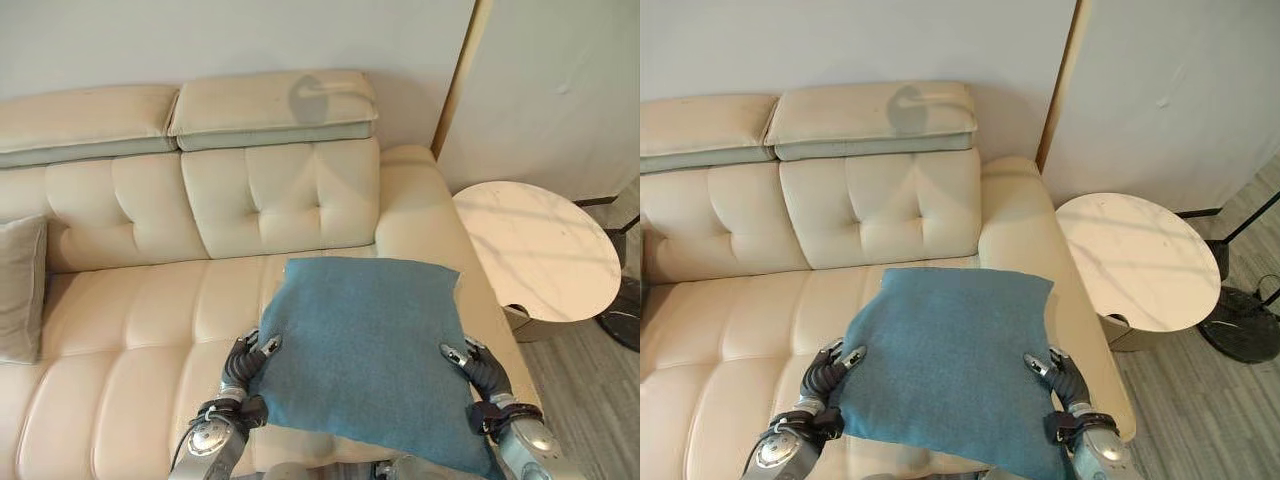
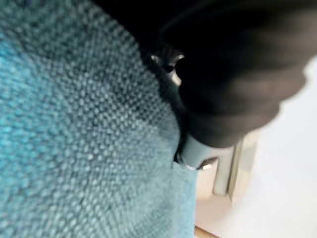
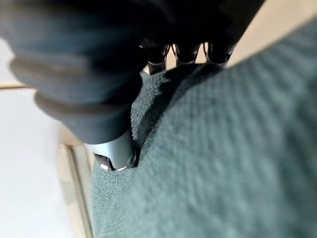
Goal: Pick up all the scattered cushions and arrange them neatly on the sofa.
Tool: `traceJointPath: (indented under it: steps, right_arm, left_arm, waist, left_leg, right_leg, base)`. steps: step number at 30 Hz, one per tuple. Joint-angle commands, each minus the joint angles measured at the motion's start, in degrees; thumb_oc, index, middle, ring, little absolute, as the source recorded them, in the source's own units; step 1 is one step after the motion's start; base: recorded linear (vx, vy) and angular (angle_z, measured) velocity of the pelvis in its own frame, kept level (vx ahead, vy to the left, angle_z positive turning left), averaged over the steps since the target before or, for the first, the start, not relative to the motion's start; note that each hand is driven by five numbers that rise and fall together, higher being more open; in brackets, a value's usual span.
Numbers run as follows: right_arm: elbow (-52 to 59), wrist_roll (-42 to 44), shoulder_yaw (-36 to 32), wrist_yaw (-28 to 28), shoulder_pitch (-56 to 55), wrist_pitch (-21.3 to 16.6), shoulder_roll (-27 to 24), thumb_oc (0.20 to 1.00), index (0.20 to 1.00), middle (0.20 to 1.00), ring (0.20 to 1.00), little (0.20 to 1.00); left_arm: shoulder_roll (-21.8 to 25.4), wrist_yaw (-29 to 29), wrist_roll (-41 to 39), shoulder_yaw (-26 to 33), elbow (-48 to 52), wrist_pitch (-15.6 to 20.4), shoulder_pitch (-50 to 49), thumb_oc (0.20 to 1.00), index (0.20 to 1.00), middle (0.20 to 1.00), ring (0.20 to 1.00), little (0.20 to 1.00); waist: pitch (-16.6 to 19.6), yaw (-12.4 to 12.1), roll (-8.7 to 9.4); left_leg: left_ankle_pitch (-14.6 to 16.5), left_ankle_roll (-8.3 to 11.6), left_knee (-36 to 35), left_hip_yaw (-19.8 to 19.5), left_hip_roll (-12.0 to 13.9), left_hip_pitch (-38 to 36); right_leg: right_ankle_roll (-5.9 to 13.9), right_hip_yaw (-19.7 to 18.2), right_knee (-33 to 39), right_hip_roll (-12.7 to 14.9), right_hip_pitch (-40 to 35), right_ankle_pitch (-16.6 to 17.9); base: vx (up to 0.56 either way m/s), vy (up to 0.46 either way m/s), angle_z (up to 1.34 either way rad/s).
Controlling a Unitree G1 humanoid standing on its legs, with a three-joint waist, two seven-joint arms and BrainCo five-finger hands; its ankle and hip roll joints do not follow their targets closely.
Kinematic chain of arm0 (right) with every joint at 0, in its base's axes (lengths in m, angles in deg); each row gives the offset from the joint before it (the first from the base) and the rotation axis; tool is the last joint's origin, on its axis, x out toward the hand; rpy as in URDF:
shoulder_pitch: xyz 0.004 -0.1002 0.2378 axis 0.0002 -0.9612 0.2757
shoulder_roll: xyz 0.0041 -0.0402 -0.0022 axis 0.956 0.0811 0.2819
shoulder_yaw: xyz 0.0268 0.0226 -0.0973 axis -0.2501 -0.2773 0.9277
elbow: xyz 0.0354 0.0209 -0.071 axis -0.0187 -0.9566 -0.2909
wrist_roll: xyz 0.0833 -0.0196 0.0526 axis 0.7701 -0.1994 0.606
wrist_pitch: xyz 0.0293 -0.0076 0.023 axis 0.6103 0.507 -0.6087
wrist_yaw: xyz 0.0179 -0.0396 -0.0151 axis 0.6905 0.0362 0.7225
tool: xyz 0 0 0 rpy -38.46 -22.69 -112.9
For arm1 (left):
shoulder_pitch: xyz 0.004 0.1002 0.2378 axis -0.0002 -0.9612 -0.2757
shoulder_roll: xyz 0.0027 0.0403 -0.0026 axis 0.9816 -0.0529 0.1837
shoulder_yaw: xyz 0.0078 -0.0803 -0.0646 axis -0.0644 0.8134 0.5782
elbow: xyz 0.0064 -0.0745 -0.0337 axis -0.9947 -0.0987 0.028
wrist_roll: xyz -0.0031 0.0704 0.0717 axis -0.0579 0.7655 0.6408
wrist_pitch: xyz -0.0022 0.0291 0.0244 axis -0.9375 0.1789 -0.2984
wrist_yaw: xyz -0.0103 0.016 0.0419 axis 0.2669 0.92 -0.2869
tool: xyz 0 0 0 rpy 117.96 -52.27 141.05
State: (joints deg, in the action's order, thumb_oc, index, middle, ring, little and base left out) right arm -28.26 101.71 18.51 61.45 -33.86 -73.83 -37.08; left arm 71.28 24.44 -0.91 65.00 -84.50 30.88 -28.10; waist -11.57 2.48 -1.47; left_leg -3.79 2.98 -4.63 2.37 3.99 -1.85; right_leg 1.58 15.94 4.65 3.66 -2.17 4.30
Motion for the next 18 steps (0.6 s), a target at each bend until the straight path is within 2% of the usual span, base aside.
traceJointPath:
  steps: [1, 4, 5, 7, 10, 11, 12, 15, 18]
  right_arm:
    - [3.42, -2.1, 3.58, 1.19, 5.25, -3.92, 2.16, 0.2, 0.2, 0.2, 0.2, 0.2]
    - [2.62, -2.29, 4.42, -0.65, 7.99, -4.79, 3.51, 0.2, 0.2, 0.2, 0.2, 0.2]
    - [0.94, -3.84, 5.31, -4.09, 11.99, -6.19, 4.95, 0.2, 0.2, 0.2, 0.2, 0.2]
    - [0.86, -3.85, 5.29, -4.11, 12.1, -6.23, 4.98, 0.2, 0.2, 0.2, 0.2, 0.2]
    - [-2.62, -7.57, 8.29, -13.27, 23.38, -10.03, 7.51, 0.2, 0.2, 0.2, 0.2, 0.2]
    - [-3.1, -8.88, 8.88, -16.78, 27.23, -12.06, 8.2, 0.2, 0.2, 0.2, 0.2, 0.2]
    - [-3.9, -9.05, 9.77, -18.6, 30.32, -13.11, 8.64, 0.2, 0.2, 0.2, 0.2, 0.2]
    - [-7.58, -10.78, 11.77, -24.37, 40.17, -15.44, 8.91, 0.2, 0.2, 0.2, 0.2, 0.2]
    - [-12.32, -12.01, 12.8, -28.28, 48.83, -16.67, 8.03, 0.2, 0.2, 0.2, 0.2, 0.2]
  left_arm:
    - [2.03, -1.57, 1.3, 0.38, 2.75, 5.34, 3.44, 0.2, 0.2, 0.2, 0.2, 0.2]
    - [2.55, -0.11, 2.07, -0.66, 0.74, 5.62, 6.2, 0.2, 0.2, 0.2, 0.2, 0.2]
    - [2.75, 2.34, 3.13, -2.12, -1.19, 6.38, 10.25, 0.2, 0.2, 0.2, 0.2, 0.2]
    - [2.74, 2.36, 3.14, -2.14, -1.3, 6.44, 10.4, 0.2, 0.2, 0.2, 0.2, 0.2]
    - [2.72, 11.31, 10.92, -6.32, -5.54, 9.6, 23.11, 0.2, 0.2, 0.2, 0.2, 0.2]
    - [3.09, 16.79, 17.01, -7.18, -6.45, 11.13, 28.32, 0.2, 0.2, 0.2, 0.2, 0.2]
    - [2.23, 19.76, 18.61, -8.57, -7.98, 11.62, 32.06, 0.2, 0.2, 0.2, 0.2, 0.2]
    - [2.45, 30.08, 25.31, -11.51, -14.97, 11.42, 43.64, 0.2, 0.2, 0.2, 0.2, 0.2]
    - [3.95, 35.86, 28.56, -13.67, -20.69, 10.94, 52.17, 0.2, 0.2, 0.2, 0.2, 0.2]
  waist:
    - [2.58, -1.22, 1.87]
    - [2.31, -1.47, 2.1]
    - [2.14, -1.57, 2.22]
    - [2.12, -1.67, 2.24]
    - [1.05, -1.96, 2.43]
    - [0.31, -2.06, 2.56]
    - [-0.46, -2.03, 2.63]
    - [-2.66, -2.06, 2.82]
    - [-5.37, -1.95, 2.9]
  left_leg:
    - [4.74, -0.11, -0.37, 1.21, -0.56, 0.08]
    - [5.2, -0.82, -0.37, 1.73, -1.16, 0.83]
    - [5.42, -1.43, -0.37, 2.23, -1.67, 1.53]
    - [5.42, -1.44, -0.37, 2.32, -1.68, 1.58]
    - [5.31, -1.9, -0.37, 3.07, -2.18, 3.91]
    - [5.09, -1.9, -0.37, 3.13, -2.25, 4.94]
    - [4.76, -1.91, -0.37, 2.86, -2.37, 6.04]
    - [3.29, -2.15, 0.21, 2.74, -2.38, 9.76]
    - [4.79, -2.69, 8.15, 2.19, -2.4, 17.45]
  right_leg:
    - [3.72, -1.15, 0.35, 3.31, -2.8, -7.73]
    - [4.43, -1.8, 0.35, 4.11, -1.64, -7.28]
    - [5.05, -2.7, 0.35, 4.62, -0.3, -6.72]
    - [5.05, -2.79, 0.35, 4.63, -0.21, -6.69]
    - [5.52, -3.83, 0.35, 5.2, 2.73, -5.8]
    - [5.52, -4.08, 0.35, 5.31, 3.78, -5.59]
    - [5.45, -4.29, 0.35, 5.28, 5.04, -5.19]
    - [4.86, -4.96, 0.29, 5.43, 8.77, -3.68]
    - [4.14, -6.08, -5.04, 6.24, 15.4, -4.06]
  base:
    - [0.09, 0.298, -0.09]
    - [0.02, 0.204, -0.14]
    - [0.02, 0.18, -0.08]
    - [0.01, 0.107, -0.15]
    - [-0.02, 0.123, -0.08]
    - [-0.07, 0.062, -0.04]
    - [-0.08, 0.051, -0.02]
    - [-0.09, 0.011, -0.02]
    - [-0.13, -0.011, -0.16]
